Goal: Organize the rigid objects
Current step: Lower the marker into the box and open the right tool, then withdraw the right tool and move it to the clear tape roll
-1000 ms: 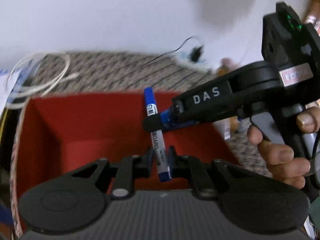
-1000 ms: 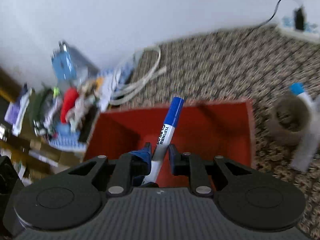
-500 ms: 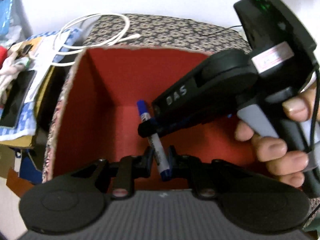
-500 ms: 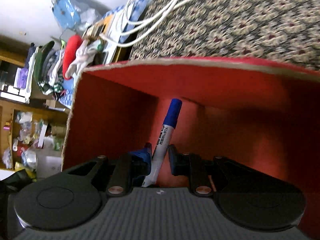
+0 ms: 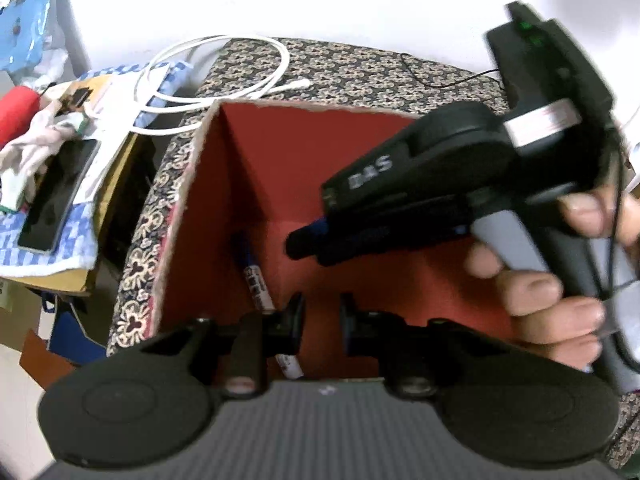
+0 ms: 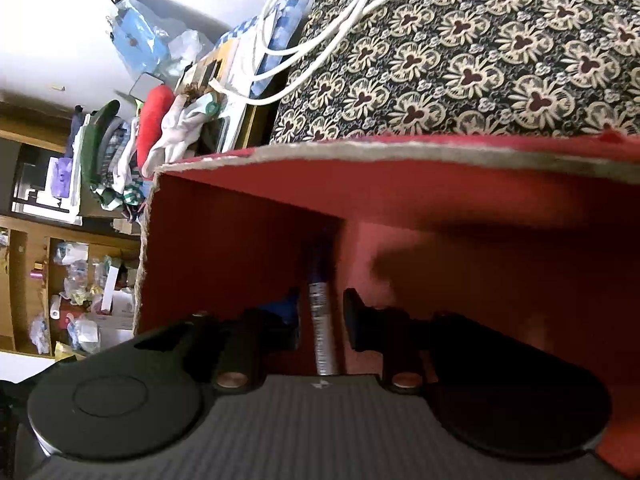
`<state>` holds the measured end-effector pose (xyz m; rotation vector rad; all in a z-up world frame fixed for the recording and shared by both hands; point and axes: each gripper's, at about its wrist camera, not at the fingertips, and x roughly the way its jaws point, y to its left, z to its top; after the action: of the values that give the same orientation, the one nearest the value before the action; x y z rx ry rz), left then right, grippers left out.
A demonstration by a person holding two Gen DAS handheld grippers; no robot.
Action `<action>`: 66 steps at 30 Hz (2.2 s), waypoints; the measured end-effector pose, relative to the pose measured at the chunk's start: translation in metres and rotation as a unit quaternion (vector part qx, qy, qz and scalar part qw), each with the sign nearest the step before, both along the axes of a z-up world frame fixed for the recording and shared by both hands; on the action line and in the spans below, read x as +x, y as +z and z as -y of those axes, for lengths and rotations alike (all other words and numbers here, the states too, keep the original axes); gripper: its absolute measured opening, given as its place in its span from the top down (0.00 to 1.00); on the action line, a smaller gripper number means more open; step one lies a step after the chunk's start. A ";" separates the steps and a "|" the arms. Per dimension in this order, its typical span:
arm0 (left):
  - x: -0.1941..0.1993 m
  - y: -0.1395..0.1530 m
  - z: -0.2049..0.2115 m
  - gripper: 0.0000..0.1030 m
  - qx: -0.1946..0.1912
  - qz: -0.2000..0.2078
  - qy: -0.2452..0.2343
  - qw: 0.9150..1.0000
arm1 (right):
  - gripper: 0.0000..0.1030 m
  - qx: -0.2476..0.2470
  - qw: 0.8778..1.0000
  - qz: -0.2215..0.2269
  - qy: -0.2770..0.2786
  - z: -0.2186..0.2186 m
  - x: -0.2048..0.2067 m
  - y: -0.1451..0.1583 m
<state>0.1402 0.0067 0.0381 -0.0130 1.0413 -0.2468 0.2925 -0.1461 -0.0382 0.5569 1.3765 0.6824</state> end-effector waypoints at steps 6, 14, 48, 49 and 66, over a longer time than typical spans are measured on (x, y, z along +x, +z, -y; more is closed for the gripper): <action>-0.010 0.014 -0.007 0.87 -0.030 0.019 0.002 0.999 | 0.93 -0.030 0.998 0.053 -0.010 0.008 -0.017 0.025; -0.031 0.041 -0.002 0.74 -0.026 0.045 -0.010 0.999 | 0.92 -0.063 0.987 0.135 -0.068 0.034 -0.066 0.065; -0.146 0.052 0.034 0.48 0.081 0.073 -0.057 0.992 | 0.89 -0.095 0.937 0.233 -0.243 0.083 -0.257 0.091; -0.149 0.051 0.036 0.48 0.084 0.073 -0.056 0.992 | 0.89 -0.094 0.938 0.232 -0.241 0.085 -0.259 0.090; -0.167 0.017 0.092 0.47 0.120 0.015 -0.021 0.992 | 0.88 -0.080 0.963 0.174 -0.191 0.130 -0.274 0.053</action>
<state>-0.0272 -0.0857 0.0547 0.2291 1.0357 -0.1575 0.0189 -0.2762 0.0146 0.5248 0.9477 0.3311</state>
